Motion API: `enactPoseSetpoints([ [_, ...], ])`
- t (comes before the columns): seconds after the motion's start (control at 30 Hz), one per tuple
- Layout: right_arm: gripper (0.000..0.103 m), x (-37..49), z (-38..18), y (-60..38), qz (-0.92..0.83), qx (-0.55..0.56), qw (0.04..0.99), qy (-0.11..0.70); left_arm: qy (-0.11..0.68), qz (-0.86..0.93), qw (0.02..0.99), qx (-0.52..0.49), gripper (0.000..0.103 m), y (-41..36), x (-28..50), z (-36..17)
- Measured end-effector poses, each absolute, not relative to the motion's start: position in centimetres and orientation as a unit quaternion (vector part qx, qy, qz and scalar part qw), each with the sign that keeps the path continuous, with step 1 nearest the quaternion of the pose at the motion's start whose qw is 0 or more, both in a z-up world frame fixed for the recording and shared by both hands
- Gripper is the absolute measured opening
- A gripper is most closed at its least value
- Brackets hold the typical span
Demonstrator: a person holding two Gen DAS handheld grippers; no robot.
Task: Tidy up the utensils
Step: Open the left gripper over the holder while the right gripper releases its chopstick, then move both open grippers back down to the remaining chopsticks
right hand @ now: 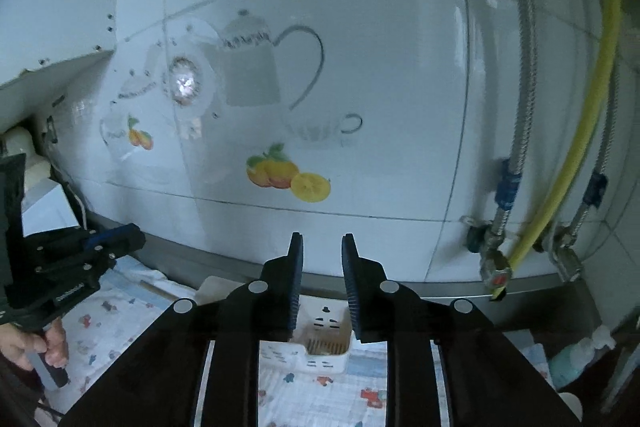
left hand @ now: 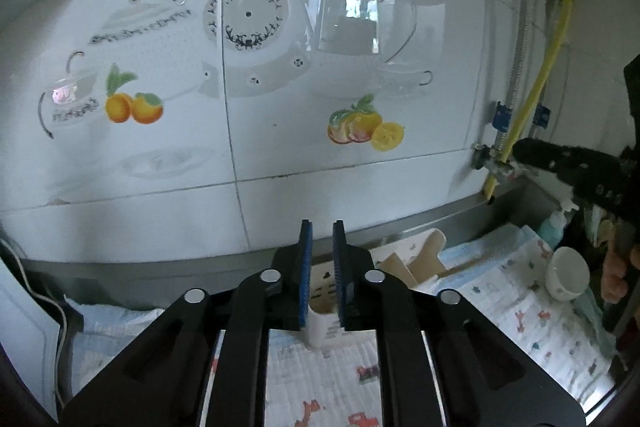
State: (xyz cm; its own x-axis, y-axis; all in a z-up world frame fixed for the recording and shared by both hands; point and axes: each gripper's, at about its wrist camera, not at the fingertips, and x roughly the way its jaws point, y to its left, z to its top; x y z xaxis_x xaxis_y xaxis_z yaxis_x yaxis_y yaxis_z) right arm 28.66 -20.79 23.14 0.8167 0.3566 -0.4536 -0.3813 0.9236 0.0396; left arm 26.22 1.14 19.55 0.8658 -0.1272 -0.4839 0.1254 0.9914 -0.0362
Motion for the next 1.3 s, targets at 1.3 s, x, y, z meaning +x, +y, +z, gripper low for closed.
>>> enactPoseSetpoints([
  [1.3, 0.025, 2.5, 6.7, -26.0, 0.18, -0.005, 0.928, 0.325, 0.419, -0.119, 0.9, -0.016, 0.038, -1.6, 7.0, -1.9],
])
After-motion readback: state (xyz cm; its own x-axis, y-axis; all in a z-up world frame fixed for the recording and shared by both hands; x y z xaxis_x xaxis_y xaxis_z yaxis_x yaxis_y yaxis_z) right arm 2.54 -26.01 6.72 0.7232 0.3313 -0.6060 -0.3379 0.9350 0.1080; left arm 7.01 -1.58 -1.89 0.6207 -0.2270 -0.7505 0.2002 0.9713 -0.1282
